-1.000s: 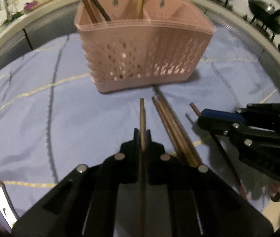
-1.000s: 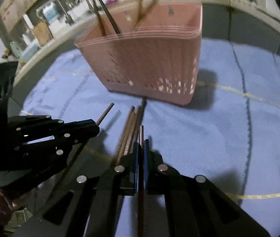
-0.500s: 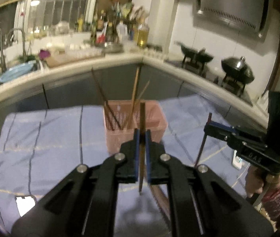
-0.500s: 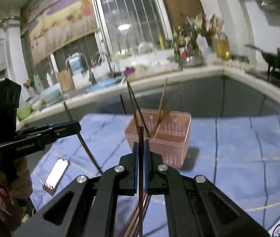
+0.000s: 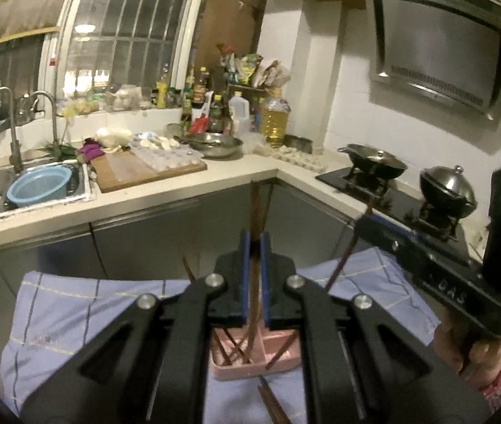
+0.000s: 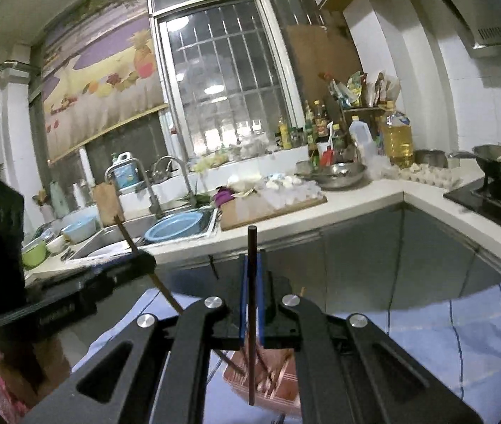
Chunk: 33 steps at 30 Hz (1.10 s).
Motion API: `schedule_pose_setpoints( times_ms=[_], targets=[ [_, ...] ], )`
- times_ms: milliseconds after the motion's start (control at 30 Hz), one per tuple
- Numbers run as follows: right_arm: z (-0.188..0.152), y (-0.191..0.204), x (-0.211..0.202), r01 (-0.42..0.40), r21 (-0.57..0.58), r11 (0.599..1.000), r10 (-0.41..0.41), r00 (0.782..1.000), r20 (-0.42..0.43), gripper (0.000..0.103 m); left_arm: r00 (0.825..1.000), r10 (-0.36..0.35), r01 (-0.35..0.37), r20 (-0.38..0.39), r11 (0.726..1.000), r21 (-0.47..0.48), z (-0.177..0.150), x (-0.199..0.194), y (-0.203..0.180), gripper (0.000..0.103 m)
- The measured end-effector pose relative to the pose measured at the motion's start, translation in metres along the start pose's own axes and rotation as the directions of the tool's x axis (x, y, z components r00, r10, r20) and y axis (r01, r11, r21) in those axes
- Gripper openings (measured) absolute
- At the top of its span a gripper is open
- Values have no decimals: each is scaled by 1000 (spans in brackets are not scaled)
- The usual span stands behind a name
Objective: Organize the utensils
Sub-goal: 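Lift both held chopsticks over the pink basket and release them inside, then bring both open grippers back down to the chopstick bundle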
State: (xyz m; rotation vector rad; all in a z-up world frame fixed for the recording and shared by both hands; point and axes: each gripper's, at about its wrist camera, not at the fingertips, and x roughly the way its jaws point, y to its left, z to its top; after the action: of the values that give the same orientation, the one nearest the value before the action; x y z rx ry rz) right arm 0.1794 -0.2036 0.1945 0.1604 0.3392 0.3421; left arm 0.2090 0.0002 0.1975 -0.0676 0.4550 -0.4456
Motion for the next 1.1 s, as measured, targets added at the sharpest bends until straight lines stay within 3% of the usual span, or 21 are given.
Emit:
schedule_pose_setpoints(
  times_ms=[167,333,367,433,467,500,733,800,867,967,1033,1100],
  targets=[
    [-14,-5,45,29,-32,999,-31,998,-59,5,997,12,-11,-80,1000,8,-14,39,9,5],
    [-53,-23,79,43,25,999,-39,987,-158,6,976,38,-40,-215,999,-6,-50,91,14,6],
    [-59,-29,84,36,52,998,-26,982,-185,9,970,54,-55,-239,998,2,-58,100,14,11],
    [-63,-33,83,14,95,995,5,979,-202,28,963,74,-73,-259,997,11,-69,108,14,25],
    [-63,-33,80,11,106,994,10,981,-193,48,964,78,-78,-253,997,13,-71,107,14,32],
    [-61,-32,71,7,114,993,11,987,-158,59,967,82,-81,-242,997,14,-72,104,14,35],
    [-37,-6,-4,-54,71,996,52,998,30,63,994,71,-74,-81,997,-28,-46,41,9,36],
    [-40,-1,-29,-84,70,994,80,995,52,76,997,75,-76,-26,997,-13,-46,15,2,44],
    [-48,1,-44,-112,73,991,109,993,49,84,997,81,-81,6,997,-2,-53,-4,-2,45],
    [-87,2,-65,-161,96,982,163,987,-7,91,995,99,-99,9,995,11,-86,-28,-5,45],
    [-119,-2,-69,-172,136,976,183,980,-74,91,994,110,-110,-23,994,6,-110,-32,-2,45],
    [-156,-7,-71,-128,173,977,152,979,-137,91,989,121,-122,-89,993,2,-143,-29,0,45]
  ],
)
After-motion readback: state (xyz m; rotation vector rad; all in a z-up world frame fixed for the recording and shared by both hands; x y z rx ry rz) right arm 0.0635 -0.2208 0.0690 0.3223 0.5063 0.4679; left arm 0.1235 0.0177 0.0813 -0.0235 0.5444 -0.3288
